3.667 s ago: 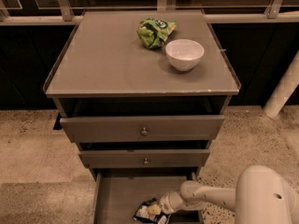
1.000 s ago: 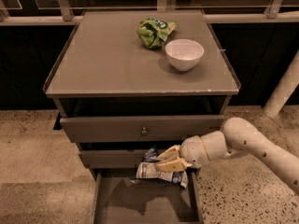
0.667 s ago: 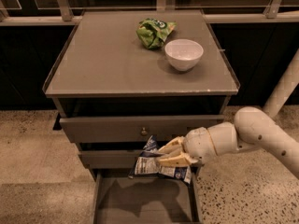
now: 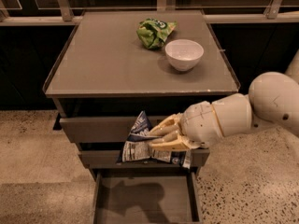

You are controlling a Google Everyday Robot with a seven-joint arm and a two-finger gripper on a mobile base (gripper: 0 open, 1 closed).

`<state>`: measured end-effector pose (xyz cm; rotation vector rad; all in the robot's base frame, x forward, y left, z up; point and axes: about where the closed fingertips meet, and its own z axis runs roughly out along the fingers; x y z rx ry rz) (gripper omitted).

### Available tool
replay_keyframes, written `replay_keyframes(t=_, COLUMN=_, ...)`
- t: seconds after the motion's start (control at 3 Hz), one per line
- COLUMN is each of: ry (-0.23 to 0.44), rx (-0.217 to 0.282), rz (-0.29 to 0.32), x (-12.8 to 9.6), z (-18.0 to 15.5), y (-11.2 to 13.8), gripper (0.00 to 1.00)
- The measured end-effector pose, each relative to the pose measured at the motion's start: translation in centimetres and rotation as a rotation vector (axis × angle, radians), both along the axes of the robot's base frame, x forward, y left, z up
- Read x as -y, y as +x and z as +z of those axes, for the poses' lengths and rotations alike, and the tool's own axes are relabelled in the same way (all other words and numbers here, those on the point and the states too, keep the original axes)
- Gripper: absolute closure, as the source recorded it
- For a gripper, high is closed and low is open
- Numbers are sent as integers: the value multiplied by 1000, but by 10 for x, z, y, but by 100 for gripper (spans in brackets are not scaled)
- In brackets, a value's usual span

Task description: Pick blue chip bag from bottom drawer and place on counter

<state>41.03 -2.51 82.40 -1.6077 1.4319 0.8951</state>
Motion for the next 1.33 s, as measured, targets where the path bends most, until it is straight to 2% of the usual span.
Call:
replay_keyframes(t=0.67, ry=8, rx=16, rz=4, x=-5, z=0, y=-6, gripper=100)
replay_keyframes(t=1.0, ry=26, rx=86, rz=13, x=-3, z=14, y=7, gripper=100)
replay_keyframes(t=1.33, ry=17, rx=124, rz=32, x=4, z=36, y=37, gripper=100)
